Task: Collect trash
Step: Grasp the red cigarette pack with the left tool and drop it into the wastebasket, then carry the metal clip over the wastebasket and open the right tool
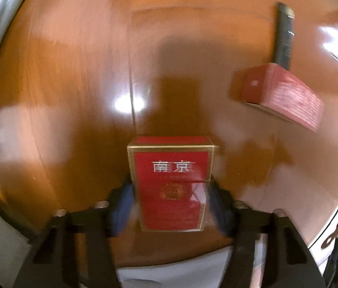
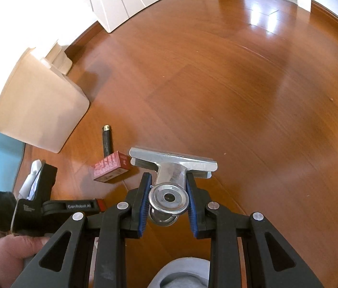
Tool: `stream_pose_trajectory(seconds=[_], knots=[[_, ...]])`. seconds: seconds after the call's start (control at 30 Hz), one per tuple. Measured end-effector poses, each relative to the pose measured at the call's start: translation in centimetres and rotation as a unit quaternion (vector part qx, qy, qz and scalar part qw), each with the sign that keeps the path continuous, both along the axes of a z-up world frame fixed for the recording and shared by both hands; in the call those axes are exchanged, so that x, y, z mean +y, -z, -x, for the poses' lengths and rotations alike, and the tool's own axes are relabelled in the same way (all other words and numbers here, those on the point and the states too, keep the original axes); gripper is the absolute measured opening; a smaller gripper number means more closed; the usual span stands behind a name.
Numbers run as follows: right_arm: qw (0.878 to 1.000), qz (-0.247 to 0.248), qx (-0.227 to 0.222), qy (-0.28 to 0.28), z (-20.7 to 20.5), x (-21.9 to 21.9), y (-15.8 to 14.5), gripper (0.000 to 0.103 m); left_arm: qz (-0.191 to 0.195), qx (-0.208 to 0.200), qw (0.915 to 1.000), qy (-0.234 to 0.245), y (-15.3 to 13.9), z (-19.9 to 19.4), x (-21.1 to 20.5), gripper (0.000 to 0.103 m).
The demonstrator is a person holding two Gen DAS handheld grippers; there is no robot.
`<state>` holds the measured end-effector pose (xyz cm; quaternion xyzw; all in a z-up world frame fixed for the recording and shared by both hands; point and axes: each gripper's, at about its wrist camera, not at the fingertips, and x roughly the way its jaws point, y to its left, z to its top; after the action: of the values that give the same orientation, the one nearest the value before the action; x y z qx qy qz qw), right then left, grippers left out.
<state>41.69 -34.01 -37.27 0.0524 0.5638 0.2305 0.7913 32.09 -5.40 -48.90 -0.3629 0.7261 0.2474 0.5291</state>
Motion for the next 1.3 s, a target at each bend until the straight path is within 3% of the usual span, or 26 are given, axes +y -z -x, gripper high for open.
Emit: stream_pose_trajectory(seconds=[0.13,0.23,0.3,0.37,0.43,0.47,0.53,0.6,0.67,0.73,0.8,0.97,1.0,1.07,1.13,1.17,1.3], knots=[[1.000,-0.005,-0.005,0.001,0.3,-0.1,-0.6,0.028,0.019,-0.032,0.9977,0.056,-2.1,-1.1,-0.3,0.054],[1.000,-0.015,-0.007,0.011,0.4,-0.5,-1.0,0.028,0.019,-0.080,0.9851,0.151,-7.8,-3.7,-0.6,0.054],[0.999,-0.034,-0.007,0.024,0.2,-0.8,-1.3,0.028,0.011,-0.122,0.9649,0.232,-13.5,-6.0,-0.6,0.054],[0.998,-0.052,-0.012,0.033,0.0,-0.5,-2.0,0.028,-0.011,-0.169,0.9392,0.299,-20.0,-8.0,-0.1,0.054],[0.998,-0.057,-0.018,0.031,-0.4,0.0,-2.6,0.028,-0.055,-0.220,0.9127,0.340,-26.8,-10.2,2.2,0.054],[0.997,-0.062,-0.023,0.027,-0.5,0.6,-3.1,0.028,-0.100,-0.249,0.8944,0.358,-30.5,-11.3,4.1,0.054],[0.997,-0.068,-0.033,0.018,-0.7,1.7,-4.0,0.028,-0.174,-0.274,0.8759,0.357,-34.8,-12.2,7.7,0.054],[0.996,-0.074,-0.045,0.005,-0.8,3.0,-4.9,0.028,-0.243,-0.280,0.8685,0.329,-37.0,-12.7,12.8,0.054],[0.996,-0.078,-0.051,-0.004,-0.8,3.9,-5.5,0.028,-0.270,-0.272,0.8742,0.299,-36.7,-12.6,16.6,0.054],[0.995,-0.077,-0.056,-0.016,-0.7,4.7,-5.9,0.028,-0.277,-0.258,0.8869,0.264,-34.6,-11.9,19.9,0.054],[0.995,-0.071,-0.059,-0.027,-0.4,5.1,-6.2,0.028,-0.259,-0.235,0.9052,0.242,-31.7,-11.3,22.3,0.054],[0.995,-0.065,-0.071,-0.040,-0.8,6.2,-7.1,0.028,-0.210,-0.194,0.9314,0.226,-28.2,-11.2,25.7,0.055],[0.994,-0.070,-0.073,-0.038,-1.0,6.6,-7.4,0.028,-0.211,-0.194,0.9322,0.221,-28.3,-10.9,26.2,0.056],[0.993,-0.081,-0.077,-0.037,-1.4,7.2,-8.0,0.028,-0.223,-0.199,0.9260,0.231,-28.9,-10.7,26.6,0.061],[0.991,-0.090,-0.090,-0.047,-1.9,8.6,-9.3,0.028,-0.237,-0.209,0.9158,0.248,-29.9,-10.1,26.4,0.080],[0.989,-0.096,-0.098,-0.056,-2.2,9.5,-10.2,0.028,-0.237,-0.217,0.9113,0.258,-30.6,-9.7,26.2,0.083],[0.978,-0.132,-0.132,-0.096,-4.0,13.3,-14.6,0.028,-0.228,-0.233,0.9014,0.285,-31.8,-10.2,25.5,0.083]])
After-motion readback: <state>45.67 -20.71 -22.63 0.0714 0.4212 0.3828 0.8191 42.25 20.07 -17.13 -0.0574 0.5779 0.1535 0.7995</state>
